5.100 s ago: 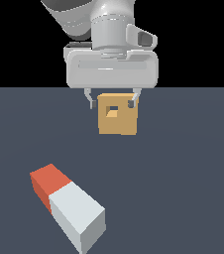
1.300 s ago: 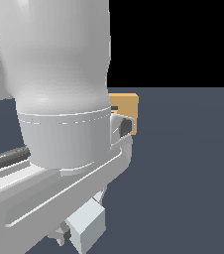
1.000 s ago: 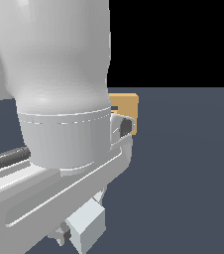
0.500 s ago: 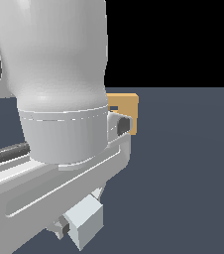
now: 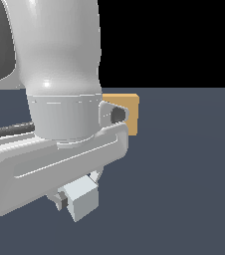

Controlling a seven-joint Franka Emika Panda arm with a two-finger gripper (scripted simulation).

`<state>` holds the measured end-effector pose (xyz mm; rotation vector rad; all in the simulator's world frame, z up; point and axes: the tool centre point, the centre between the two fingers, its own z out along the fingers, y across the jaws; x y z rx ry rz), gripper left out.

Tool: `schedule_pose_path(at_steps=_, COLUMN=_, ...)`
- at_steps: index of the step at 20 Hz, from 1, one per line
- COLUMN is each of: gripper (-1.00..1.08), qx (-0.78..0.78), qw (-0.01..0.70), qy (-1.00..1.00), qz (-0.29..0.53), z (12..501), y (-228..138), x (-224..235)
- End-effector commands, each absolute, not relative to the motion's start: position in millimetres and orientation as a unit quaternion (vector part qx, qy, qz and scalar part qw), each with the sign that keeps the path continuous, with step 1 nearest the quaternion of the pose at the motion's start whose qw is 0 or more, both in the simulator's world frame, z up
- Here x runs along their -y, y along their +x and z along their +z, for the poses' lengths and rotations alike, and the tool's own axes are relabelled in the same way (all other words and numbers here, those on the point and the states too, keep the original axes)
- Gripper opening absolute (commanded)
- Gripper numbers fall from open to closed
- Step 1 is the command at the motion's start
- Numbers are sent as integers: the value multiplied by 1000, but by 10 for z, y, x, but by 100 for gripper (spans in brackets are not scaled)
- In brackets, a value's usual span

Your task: Insert the peg into the horizontal hole in a box.

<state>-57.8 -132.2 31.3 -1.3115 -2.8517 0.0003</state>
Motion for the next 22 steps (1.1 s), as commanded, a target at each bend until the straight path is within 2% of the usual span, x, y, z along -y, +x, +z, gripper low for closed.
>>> schedule_pose_path(at_steps=1, gripper=-100, qx=899, qw=0, qy=-438, qz=0, z=360, y=-595, x=1206)
schedule_pose_path(at_steps=22, gripper=-100, qx=793, qw=0, qy=-609, qz=-1, z=686, y=-564, x=160)
